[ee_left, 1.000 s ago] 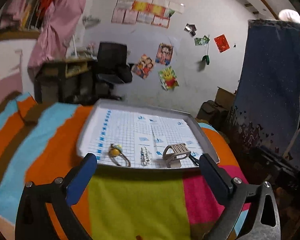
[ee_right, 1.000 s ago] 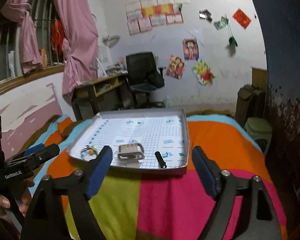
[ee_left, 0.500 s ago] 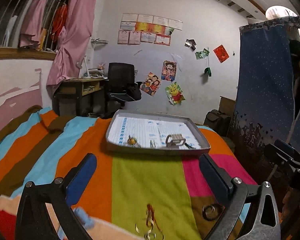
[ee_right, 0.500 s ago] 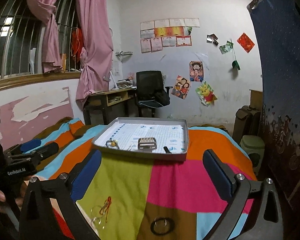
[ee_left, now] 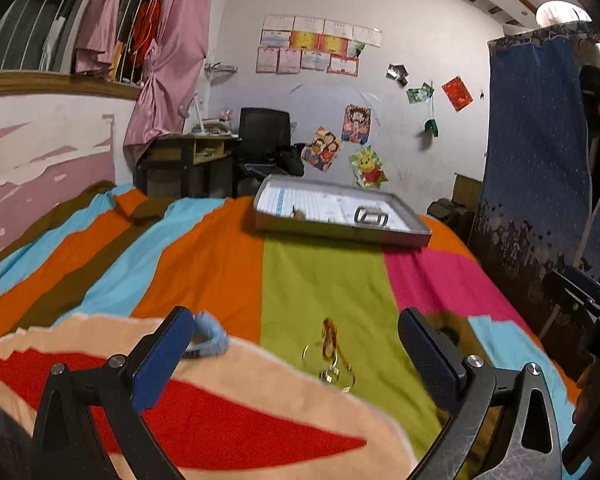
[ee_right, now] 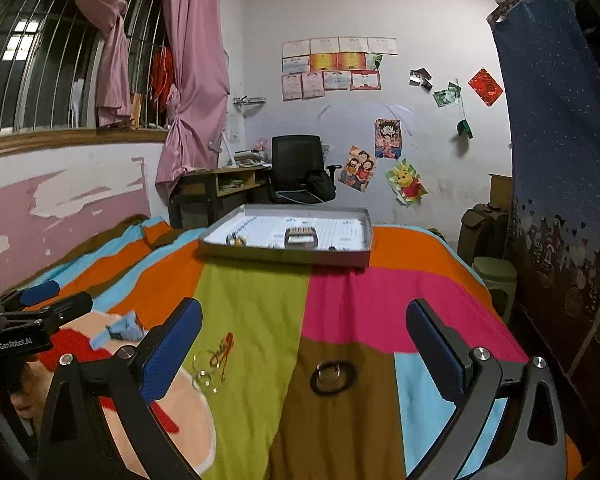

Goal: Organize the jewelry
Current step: 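Withdraw both tools from the tray back toward the bedspread, then grasp the black band with silver rings with the right tool while the left tool grasps the red-cord rings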

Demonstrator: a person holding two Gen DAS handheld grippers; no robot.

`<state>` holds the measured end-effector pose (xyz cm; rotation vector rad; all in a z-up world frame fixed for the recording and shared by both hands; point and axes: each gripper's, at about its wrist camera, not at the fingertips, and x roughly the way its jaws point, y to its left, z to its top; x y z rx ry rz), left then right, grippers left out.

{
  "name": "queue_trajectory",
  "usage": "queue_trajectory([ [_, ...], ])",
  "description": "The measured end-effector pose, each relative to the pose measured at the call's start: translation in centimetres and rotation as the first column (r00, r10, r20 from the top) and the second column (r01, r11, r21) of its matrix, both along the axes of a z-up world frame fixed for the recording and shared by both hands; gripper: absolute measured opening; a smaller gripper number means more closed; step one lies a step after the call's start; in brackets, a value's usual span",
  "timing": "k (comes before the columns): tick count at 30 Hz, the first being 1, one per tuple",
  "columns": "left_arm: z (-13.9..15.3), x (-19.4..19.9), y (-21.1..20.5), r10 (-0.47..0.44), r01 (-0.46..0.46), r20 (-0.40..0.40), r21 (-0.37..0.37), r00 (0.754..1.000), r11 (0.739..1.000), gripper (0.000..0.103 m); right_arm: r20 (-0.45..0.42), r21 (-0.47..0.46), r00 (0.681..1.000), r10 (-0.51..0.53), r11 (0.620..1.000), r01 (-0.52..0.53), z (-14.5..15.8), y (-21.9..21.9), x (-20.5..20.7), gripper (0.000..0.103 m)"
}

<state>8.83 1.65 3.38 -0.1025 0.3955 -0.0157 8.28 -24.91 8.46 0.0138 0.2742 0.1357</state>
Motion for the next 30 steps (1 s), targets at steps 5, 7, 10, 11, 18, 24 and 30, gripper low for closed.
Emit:
queue_trajectory([
  [5,-1.1,-0.7,-0.4,-0.01,0.011,-0.024,0.01,1.0,1.0,0.103,-0.019,-0.014,1.0,-0.008,1.0,0.007,-1.4,0.2,-0.9,0.1],
  [7,-1.5,-0.8,-0.6,-0.012,0.013,-0.028,0.023,1.0,1.0,0.103,-0.026,-0.007,1.0,-0.014,1.0,0.014,-1.9,0.0,-1.0,0.1],
  [10,-2.1,-0.7,-0.8,-0.011,0.013,-0.04,0.035,0.999,0.999,0.103,-0.036,0.007,0.999,-0.029,1.0,0.029,-2.5,-0.2,-0.9,0.1],
  [11,-2.3,-0.6,-0.8,-0.009,0.011,-0.043,0.037,0.999,0.999,0.103,-0.04,0.01,0.999,-0.037,0.999,0.037,-2.7,-0.3,-0.7,0.1],
  [18,-2.7,0.6,-0.6,0.028,-0.028,-0.04,0.013,0.999,1.0,0.103,-0.042,0.019,0.997,-0.07,0.997,0.071,-3.1,-0.3,0.6,0.1],
  [24,-2.6,2.3,-0.4,0.054,-0.054,-0.031,0.003,0.998,0.999,0.103,-0.036,0.012,0.996,-0.08,0.997,0.08,-3.2,-0.2,2.0,0.1],
  [30,-3.0,4.2,-0.3,0.052,-0.052,-0.044,-0.004,0.998,0.999,0.103,-0.044,0.002,0.996,-0.082,0.997,0.082,-3.4,0.1,3.7,0.1],
])
